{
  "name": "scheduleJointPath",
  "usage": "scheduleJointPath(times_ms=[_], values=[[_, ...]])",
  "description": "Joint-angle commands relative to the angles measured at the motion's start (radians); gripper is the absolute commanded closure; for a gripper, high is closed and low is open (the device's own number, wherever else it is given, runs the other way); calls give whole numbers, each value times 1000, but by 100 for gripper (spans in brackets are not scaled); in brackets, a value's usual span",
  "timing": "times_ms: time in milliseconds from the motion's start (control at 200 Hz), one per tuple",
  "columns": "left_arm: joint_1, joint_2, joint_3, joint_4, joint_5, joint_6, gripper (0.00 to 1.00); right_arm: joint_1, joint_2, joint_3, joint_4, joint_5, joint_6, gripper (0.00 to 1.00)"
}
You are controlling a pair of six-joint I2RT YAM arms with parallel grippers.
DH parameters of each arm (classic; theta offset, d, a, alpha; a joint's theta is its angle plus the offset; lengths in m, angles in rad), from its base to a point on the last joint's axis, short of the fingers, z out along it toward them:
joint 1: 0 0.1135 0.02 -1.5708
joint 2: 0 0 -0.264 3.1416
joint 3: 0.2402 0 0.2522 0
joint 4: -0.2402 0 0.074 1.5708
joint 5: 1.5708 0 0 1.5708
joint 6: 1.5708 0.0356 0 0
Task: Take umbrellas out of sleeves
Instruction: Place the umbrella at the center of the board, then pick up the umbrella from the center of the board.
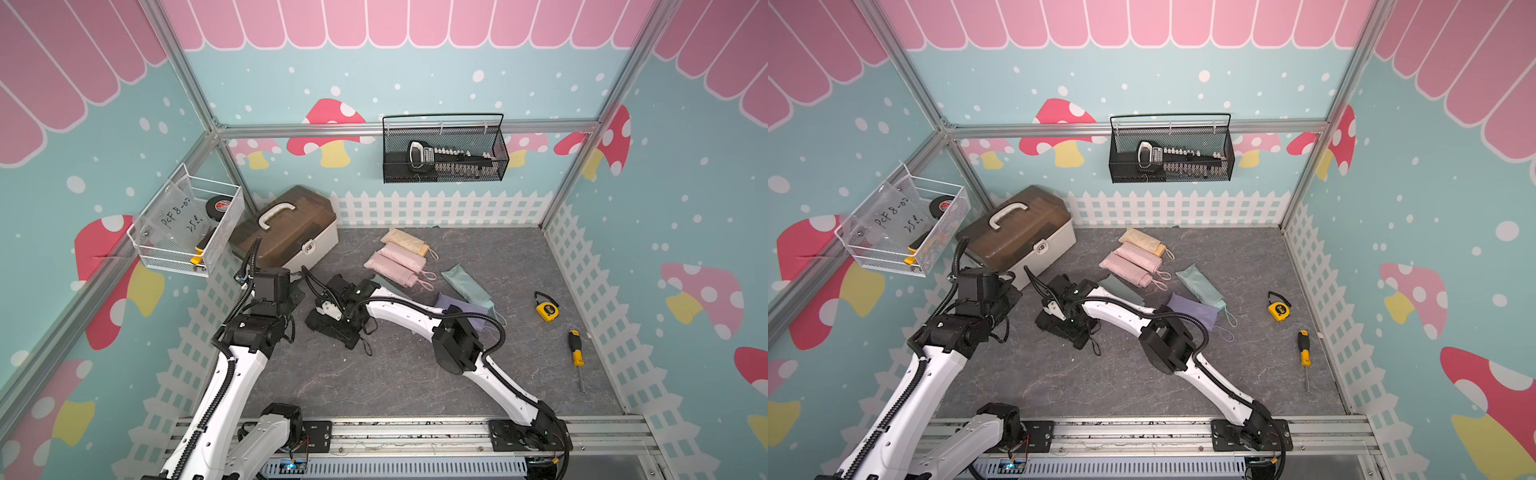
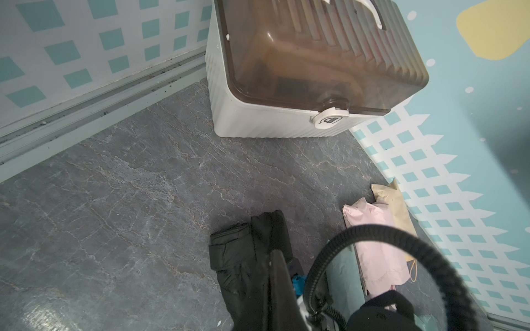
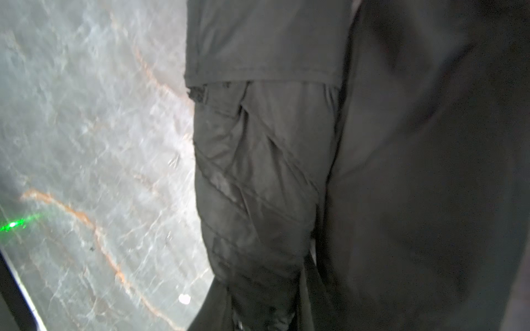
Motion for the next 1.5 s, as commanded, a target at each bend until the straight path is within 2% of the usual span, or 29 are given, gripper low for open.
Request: scheduleJointPath(times_ms=[0, 30, 85, 180, 250, 265, 285, 325, 380, 510, 610, 730, 845, 961, 1011, 1121, 1216, 1341, 1496], values=[[1, 1, -11, 13, -17, 27, 100, -43, 46, 81, -42, -45, -35, 75], [0, 4, -11, 14, -13, 29, 100, -49, 50, 90, -38, -71, -37, 69], [0, 4, -16, 25, -2, 43, 100, -54, 45, 93, -26, -125, -44, 51], [-5, -28, -56, 99, 83, 89, 97, -56, 8, 80, -22, -183, -57, 39], [-5, -76, -109, 185, 149, 122, 91, -56, -60, 25, -4, -196, -61, 38], [-5, -91, -120, 205, 164, 128, 85, -56, -88, 1, 1, -195, -60, 38], [-8, -104, -136, 230, 182, 135, 82, -57, -119, -34, 17, -190, -59, 37], [-11, -133, -161, 270, 219, 149, 67, -56, -191, -117, 57, -177, -54, 37], [-19, -151, -178, 305, 250, 168, 57, -60, -297, -249, 125, -157, -45, 37], [-70, -96, -162, 310, 276, 204, 56, -95, -521, -568, 272, -92, -5, 38], [-149, -6, -164, 349, 304, 218, 56, -148, -621, -757, 316, 3, 29, 38], [-247, 134, -175, 438, 349, 212, 57, -209, -691, -942, 360, 80, 75, 39], [-280, 242, -175, 500, 370, 191, 57, -223, -753, -1044, 387, 128, 109, 39], [-283, 298, -180, 554, 398, 170, 56, -226, -758, -1069, 389, 239, 127, 37], [-282, 316, -181, 570, 417, 163, 56, -231, -751, -1069, 397, 273, 128, 32], [-283, 344, -177, 581, 445, 166, 56, -236, -733, -1042, 414, 323, 94, 12], [-283, 349, -184, 582, 446, 178, 57, -239, -661, -952, 377, 322, 36, 5], [-283, 355, -198, 596, 443, 185, 57, -257, -503, -762, 255, 317, -13, 5], [-280, 381, -185, 600, 454, 200, 57, -280, -401, -637, 221, 259, -3, 5]])
